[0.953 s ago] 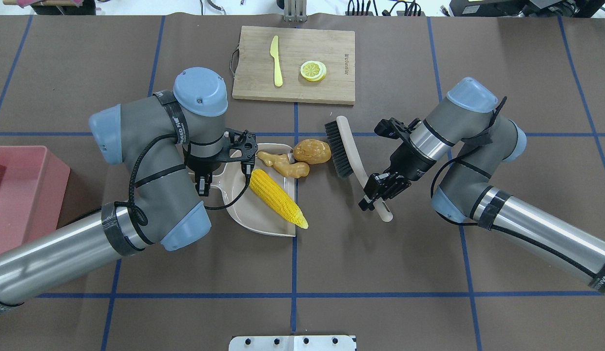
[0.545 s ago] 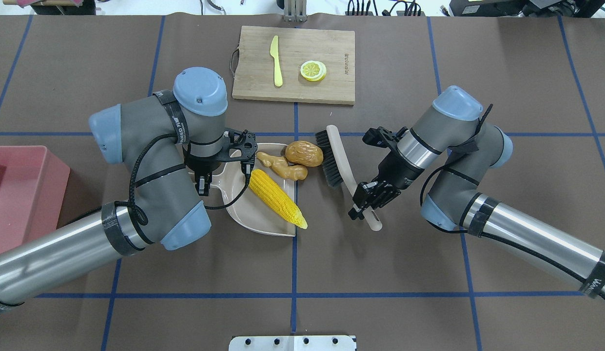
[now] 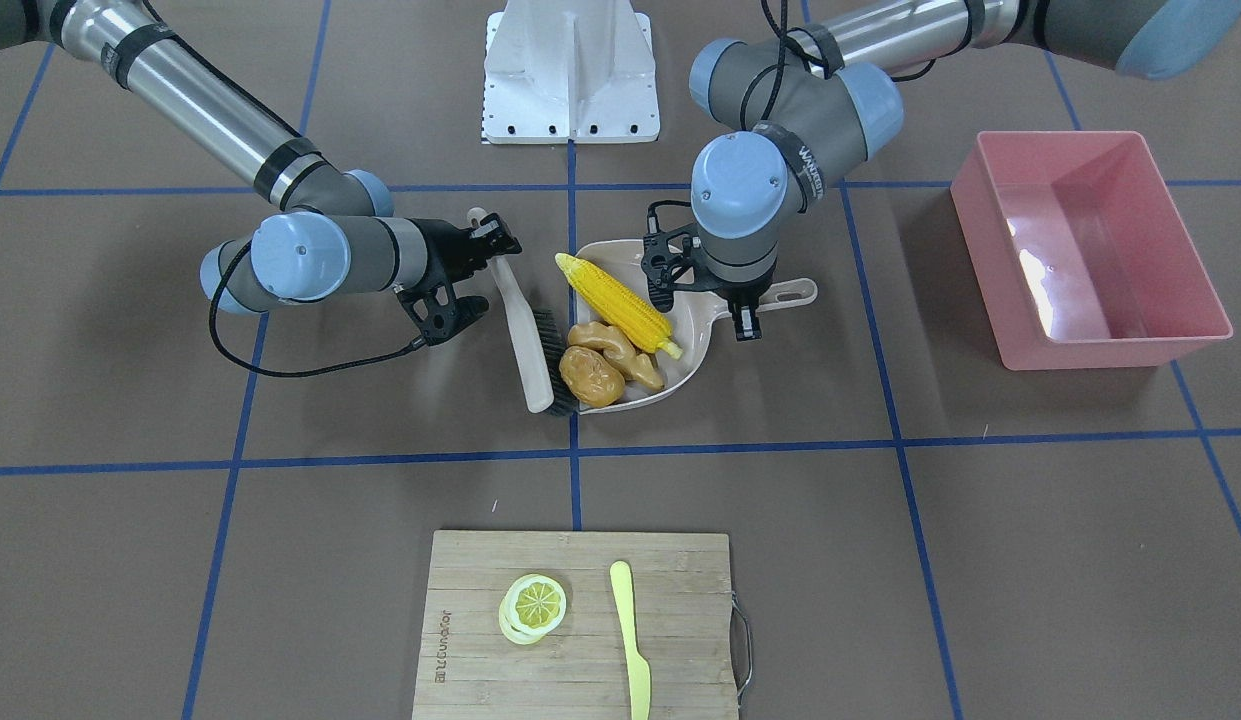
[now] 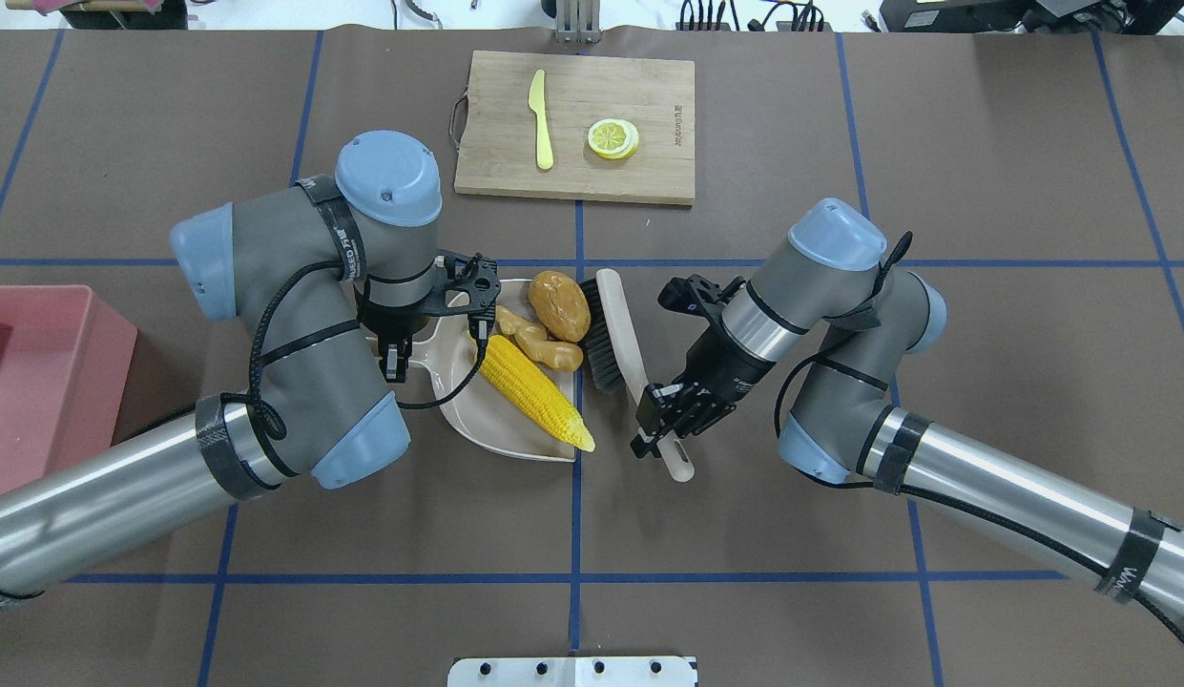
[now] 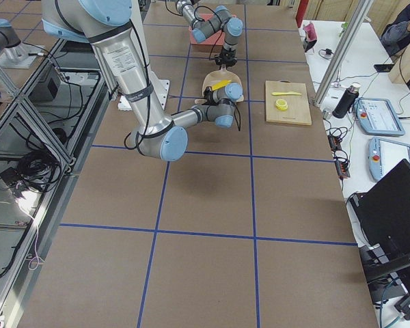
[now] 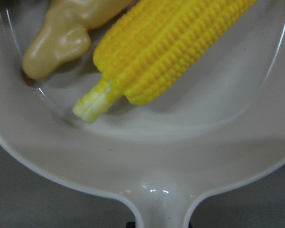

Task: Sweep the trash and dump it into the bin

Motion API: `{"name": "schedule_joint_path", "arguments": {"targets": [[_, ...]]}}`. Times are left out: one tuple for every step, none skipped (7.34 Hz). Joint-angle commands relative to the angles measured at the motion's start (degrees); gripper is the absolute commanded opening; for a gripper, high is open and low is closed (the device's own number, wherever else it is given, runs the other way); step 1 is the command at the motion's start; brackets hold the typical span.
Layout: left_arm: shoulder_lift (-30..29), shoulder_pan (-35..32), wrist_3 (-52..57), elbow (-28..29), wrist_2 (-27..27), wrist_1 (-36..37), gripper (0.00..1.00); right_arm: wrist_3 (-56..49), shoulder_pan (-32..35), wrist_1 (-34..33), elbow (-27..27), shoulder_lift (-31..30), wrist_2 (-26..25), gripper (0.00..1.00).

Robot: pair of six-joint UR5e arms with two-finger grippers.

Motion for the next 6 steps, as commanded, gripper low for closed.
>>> {"name": "schedule_joint_path", "arguments": {"targets": [[0.1, -0.3, -0.1, 0.0, 0.0, -1.8, 0.00, 3.9, -2.6, -0.1, 2.6, 0.4, -3.4, 0.00], [1.0, -0.3, -0.2, 0.0, 0.0, -4.1, 0.00, 5.0, -3.7, -0.1, 3.1, 0.5, -5.0, 0.00], [1.7, -0.5, -1.0, -0.1, 0.0, -6.2, 0.00, 5.9, -5.2, -0.2, 4.0, 0.5, -7.3, 0.00], [1.8, -0.6, -2.4, -0.1, 0.0, -8.0, 0.00, 6.3, -6.3, -0.2, 4.3, 0.5, -8.7, 0.00], [1.8, -0.8, -2.8, -0.2, 0.0, -8.8, 0.00, 6.6, -6.5, -0.2, 4.4, 0.5, -8.8, 0.00], [2.3, -0.9, -5.6, 0.0, 0.0, -12.0, 0.00, 7.0, -6.5, -0.2, 5.4, 0.4, -8.6, 0.00]]}}
